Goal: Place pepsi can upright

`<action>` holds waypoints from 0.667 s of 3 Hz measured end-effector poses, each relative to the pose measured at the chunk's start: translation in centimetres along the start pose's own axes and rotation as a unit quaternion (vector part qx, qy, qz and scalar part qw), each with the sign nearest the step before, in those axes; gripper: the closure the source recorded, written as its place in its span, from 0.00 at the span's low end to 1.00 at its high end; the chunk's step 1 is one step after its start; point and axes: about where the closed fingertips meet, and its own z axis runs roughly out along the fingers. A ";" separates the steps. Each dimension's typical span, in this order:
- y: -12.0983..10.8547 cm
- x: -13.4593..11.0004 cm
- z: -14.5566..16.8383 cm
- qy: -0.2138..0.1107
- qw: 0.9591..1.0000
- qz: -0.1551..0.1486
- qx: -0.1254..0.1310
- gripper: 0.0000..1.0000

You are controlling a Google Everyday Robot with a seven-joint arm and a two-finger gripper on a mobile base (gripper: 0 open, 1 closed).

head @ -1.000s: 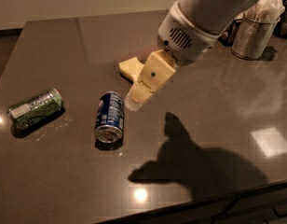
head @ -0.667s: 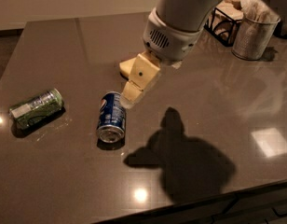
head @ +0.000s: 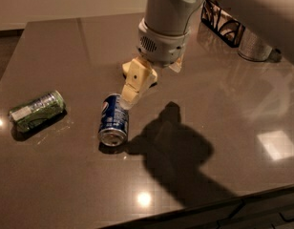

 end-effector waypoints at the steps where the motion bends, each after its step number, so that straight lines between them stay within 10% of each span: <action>1: 1.0 -0.9 1.0 -0.003 1.000 0.017 -0.013 0.00; 2: 2.4 -2.0 2.4 -0.004 0.998 0.060 -0.030 0.00</action>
Offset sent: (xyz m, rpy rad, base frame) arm -0.0066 0.0526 -0.0308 0.0831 0.1180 -0.2363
